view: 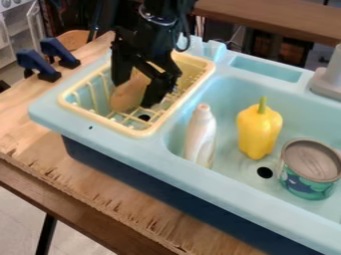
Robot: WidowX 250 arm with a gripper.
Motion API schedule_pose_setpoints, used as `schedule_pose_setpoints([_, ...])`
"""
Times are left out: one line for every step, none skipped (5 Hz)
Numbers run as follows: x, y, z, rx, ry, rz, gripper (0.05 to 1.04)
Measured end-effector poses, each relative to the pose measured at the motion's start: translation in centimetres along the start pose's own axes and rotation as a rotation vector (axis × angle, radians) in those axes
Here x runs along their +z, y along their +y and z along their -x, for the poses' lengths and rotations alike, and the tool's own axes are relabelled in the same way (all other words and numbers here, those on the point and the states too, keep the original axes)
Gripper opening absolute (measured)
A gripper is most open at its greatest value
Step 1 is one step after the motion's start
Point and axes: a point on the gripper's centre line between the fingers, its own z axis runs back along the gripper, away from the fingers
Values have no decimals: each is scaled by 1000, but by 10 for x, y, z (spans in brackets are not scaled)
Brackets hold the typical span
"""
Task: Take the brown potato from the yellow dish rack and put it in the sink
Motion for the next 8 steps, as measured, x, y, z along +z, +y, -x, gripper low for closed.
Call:
schedule_pose_setpoints([-1, 4, 1, 13, 5, 0, 1003])
schedule_pose_setpoints([-10, 4, -2, -1, 12, -1, 1003])
schedule_pose_setpoints([-19, 1, -7, -26, 21, -7, 1003])
schedule_pose_setpoints([-22, -2, -13, -37, 22, -16, 952])
schedule_pose_setpoints([-23, 2, -16, -23, 29, -28, 704])
schedule_pose_setpoints([-20, 4, -16, -6, 18, -30, 545])
schedule_pose_setpoints([8, 3, -15, 18, -79, -11, 494])
schedule_pose_setpoints([52, -1, -3, 60, -171, -4, 490])
